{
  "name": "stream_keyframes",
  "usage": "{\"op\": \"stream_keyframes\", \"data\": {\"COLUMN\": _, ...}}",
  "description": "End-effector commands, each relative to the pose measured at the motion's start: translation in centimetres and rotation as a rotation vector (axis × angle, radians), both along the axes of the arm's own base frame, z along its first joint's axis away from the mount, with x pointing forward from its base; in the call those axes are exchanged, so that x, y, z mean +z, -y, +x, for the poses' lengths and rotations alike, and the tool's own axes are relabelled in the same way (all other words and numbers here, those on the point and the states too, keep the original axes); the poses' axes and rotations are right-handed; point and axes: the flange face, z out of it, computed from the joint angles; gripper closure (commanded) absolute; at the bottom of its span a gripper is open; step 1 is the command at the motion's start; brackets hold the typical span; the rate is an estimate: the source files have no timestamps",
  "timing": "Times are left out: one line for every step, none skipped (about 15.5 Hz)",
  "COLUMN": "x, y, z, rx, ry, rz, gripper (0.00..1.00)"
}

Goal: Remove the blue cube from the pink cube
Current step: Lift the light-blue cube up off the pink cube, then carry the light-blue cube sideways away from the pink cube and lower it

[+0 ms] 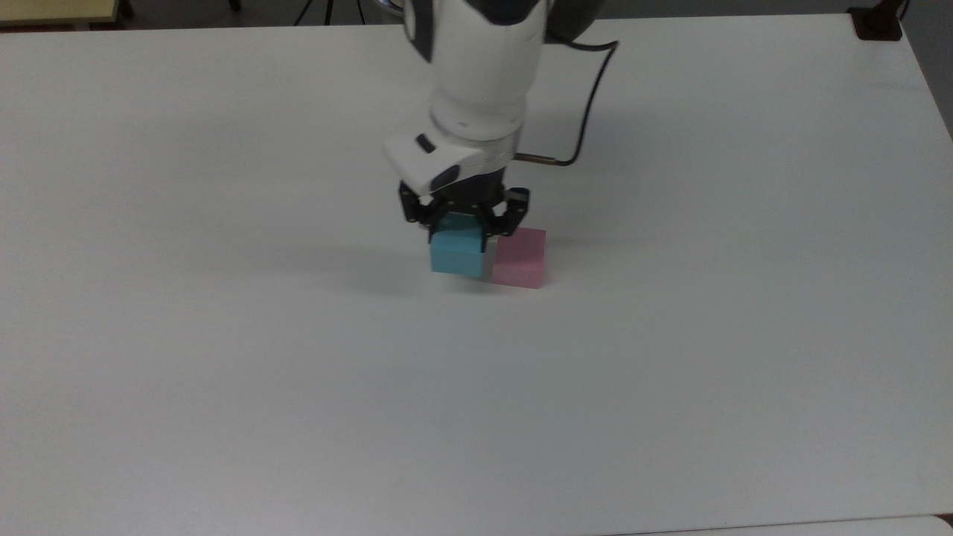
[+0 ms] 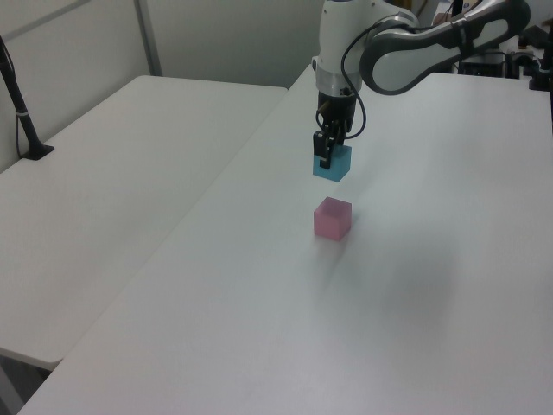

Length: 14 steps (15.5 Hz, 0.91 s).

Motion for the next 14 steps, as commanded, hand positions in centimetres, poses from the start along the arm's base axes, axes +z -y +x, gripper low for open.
{"op": "stream_keyframes", "data": {"x": -2.2, "y": 5.2, "z": 0.9, "rx": 0.115, "ry": -0.037, "rz": -0.034, "gripper": 0.39}}
{"op": "stream_keyframes", "data": {"x": -2.4, "y": 6.6, "z": 1.3, "rx": 0.145, "ry": -0.041, "rz": -0.039, "gripper": 0.39}}
{"op": "stream_keyframes", "data": {"x": -3.0, "y": 7.8, "z": 1.5, "rx": 0.162, "ry": -0.053, "rz": -0.042, "gripper": 0.39}}
{"op": "stream_keyframes", "data": {"x": -3.2, "y": 9.1, "z": 1.6, "rx": 0.159, "ry": -0.058, "rz": -0.044, "gripper": 0.39}}
{"op": "stream_keyframes", "data": {"x": -3.2, "y": 10.7, "z": 1.6, "rx": 0.164, "ry": -0.061, "rz": -0.045, "gripper": 0.39}}
{"op": "stream_keyframes", "data": {"x": -3.5, "y": 11.8, "z": 1.6, "rx": 0.166, "ry": -0.068, "rz": -0.046, "gripper": 0.39}}
{"op": "stream_keyframes", "data": {"x": -4.1, "y": 12.8, "z": 1.6, "rx": 0.16, "ry": -0.078, "rz": -0.045, "gripper": 0.39}}
{"op": "stream_keyframes", "data": {"x": -4.4, "y": 14.0, "z": 1.6, "rx": 0.154, "ry": -0.084, "rz": -0.044, "gripper": 0.39}}
{"op": "stream_keyframes", "data": {"x": -4.6, "y": 15.0, "z": 1.6, "rx": 0.151, "ry": -0.089, "rz": -0.046, "gripper": 0.39}}
{"op": "stream_keyframes", "data": {"x": -5.0, "y": 15.5, "z": 1.5, "rx": 0.155, "ry": -0.095, "rz": -0.047, "gripper": 0.39}}
{"op": "stream_keyframes", "data": {"x": -5.0, "y": 16.2, "z": 1.5, "rx": 0.152, "ry": -0.096, "rz": -0.047, "gripper": 0.39}}
{"op": "stream_keyframes", "data": {"x": -5.6, "y": 16.7, "z": 1.5, "rx": 0.146, "ry": -0.105, "rz": -0.048, "gripper": 0.39}}
{"op": "stream_keyframes", "data": {"x": -6.0, "y": 17.0, "z": 1.5, "rx": 0.144, "ry": -0.11, "rz": -0.049, "gripper": 0.39}}
{"op": "stream_keyframes", "data": {"x": -6.2, "y": 17.7, "z": 1.4, "rx": 0.135, "ry": -0.113, "rz": -0.047, "gripper": 0.39}}
